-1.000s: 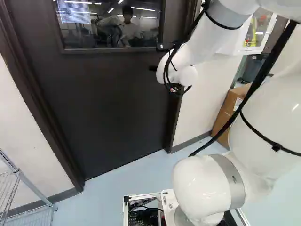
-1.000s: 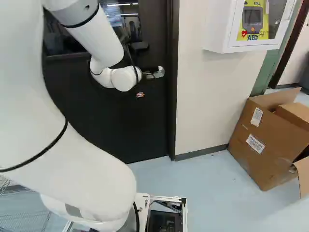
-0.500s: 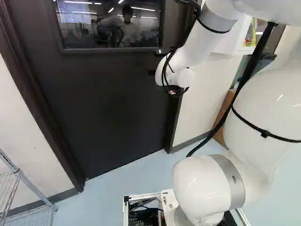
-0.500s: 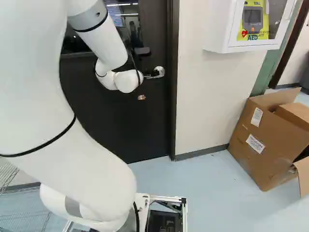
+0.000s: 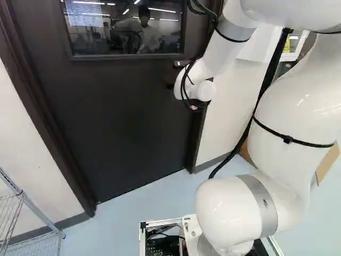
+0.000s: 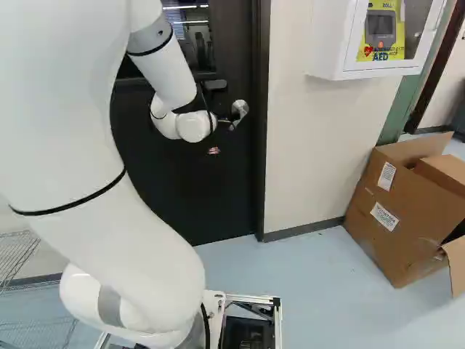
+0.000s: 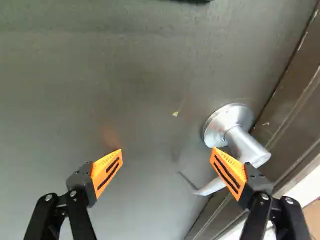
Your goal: Open the door and move inside
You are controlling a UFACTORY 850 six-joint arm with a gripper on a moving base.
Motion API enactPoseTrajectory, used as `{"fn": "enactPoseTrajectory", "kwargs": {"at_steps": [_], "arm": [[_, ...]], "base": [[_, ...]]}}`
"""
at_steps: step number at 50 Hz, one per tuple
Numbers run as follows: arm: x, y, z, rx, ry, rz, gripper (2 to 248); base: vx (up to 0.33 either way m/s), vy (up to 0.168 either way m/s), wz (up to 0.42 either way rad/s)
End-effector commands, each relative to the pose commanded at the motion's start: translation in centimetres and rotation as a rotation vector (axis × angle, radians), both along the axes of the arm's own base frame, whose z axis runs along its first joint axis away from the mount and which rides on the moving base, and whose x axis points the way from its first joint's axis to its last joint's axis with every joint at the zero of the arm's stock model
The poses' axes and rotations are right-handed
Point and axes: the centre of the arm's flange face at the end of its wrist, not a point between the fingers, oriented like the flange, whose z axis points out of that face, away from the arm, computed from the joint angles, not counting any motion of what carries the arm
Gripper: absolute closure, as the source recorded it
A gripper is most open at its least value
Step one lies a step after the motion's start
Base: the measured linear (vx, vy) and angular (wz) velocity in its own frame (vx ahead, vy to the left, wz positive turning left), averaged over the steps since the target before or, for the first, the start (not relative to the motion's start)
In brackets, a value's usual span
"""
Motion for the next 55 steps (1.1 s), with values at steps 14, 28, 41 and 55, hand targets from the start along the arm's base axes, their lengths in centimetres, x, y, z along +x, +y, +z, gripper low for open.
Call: {"fn": "enactPoseTrajectory", "kwargs": {"at_steps": [14, 28, 41, 55], "arm": [[0.2, 0.0, -1.5, 0.0, 0.031, 0.0, 3], [0.4, 0.0, -3.0, 0.001, 0.063, 0.0, 3], [0.5, 0.0, -4.1, 0.001, 0.085, 0.0, 3], [0.8, 0.0, -4.2, 0.001, 0.087, 0.0, 3]], "base": [[0.0, 0.0, 0.0], [0.0, 0.0, 0.0], [0.0, 0.0, 0.0], [0.0, 0.0, 0.0]]}}
